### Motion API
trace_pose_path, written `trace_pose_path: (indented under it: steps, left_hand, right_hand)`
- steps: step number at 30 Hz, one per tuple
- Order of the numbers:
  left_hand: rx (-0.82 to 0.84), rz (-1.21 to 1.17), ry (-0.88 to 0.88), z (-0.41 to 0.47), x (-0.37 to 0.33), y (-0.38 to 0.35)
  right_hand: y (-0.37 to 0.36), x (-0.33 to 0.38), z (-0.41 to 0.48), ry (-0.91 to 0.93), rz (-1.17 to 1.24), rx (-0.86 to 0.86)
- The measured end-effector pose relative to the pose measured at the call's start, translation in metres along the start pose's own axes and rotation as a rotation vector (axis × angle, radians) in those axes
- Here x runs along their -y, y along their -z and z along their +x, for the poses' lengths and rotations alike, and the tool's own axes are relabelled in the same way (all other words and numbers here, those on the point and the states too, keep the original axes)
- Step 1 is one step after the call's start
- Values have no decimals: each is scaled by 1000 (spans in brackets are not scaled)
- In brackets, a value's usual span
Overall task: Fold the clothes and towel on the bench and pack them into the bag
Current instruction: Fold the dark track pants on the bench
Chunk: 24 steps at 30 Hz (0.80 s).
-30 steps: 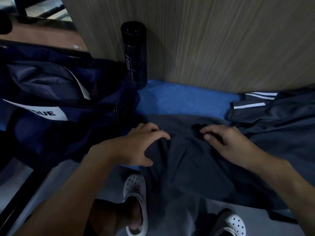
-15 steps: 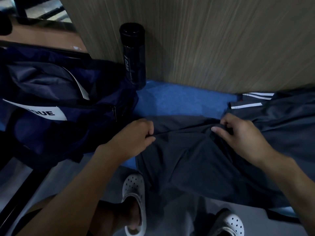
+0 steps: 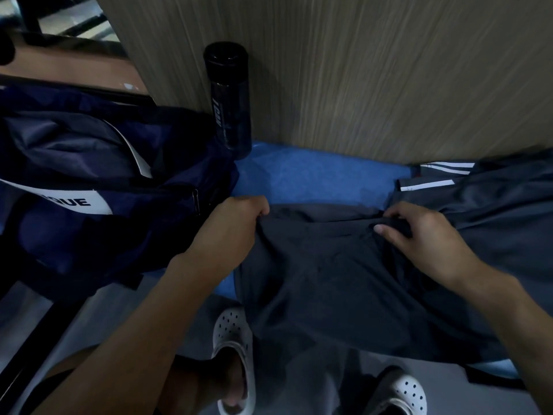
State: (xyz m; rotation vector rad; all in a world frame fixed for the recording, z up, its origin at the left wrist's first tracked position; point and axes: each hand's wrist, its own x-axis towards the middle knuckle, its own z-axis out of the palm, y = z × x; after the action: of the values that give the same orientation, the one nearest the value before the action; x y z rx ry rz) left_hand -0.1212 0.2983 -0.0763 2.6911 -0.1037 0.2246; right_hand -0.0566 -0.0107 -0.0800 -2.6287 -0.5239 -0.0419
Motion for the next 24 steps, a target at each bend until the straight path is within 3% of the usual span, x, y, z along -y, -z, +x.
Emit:
trace_pose_path:
  steps: [3,7,10,15,20,22,24]
  left_hand:
    - [68,92,-10,-4,-5,-2]
    - [277,268,133,-17,-12,0]
    - [341,207,223,-16,-10,0]
    - [163,30,273,-14,-8,-1]
    - [-185,-52,144,-13,-13,3]
    - [-157,-31,173,-11,-7,-2]
    - [7,98,243,-9,-3,-13]
  right_hand:
    - [-1,-3,0,36,-10,-11]
    - [-1,-7,3,30,-86,-65]
    - [0,-6,6,18,-152,-88]
    - [3,-4,6,-1,-163,-93]
    - [6,-3,7,-11,-150,-204]
    - [5,-4,8,-10,-146,-192]
    - [0,-5,8,-6,-157,-113]
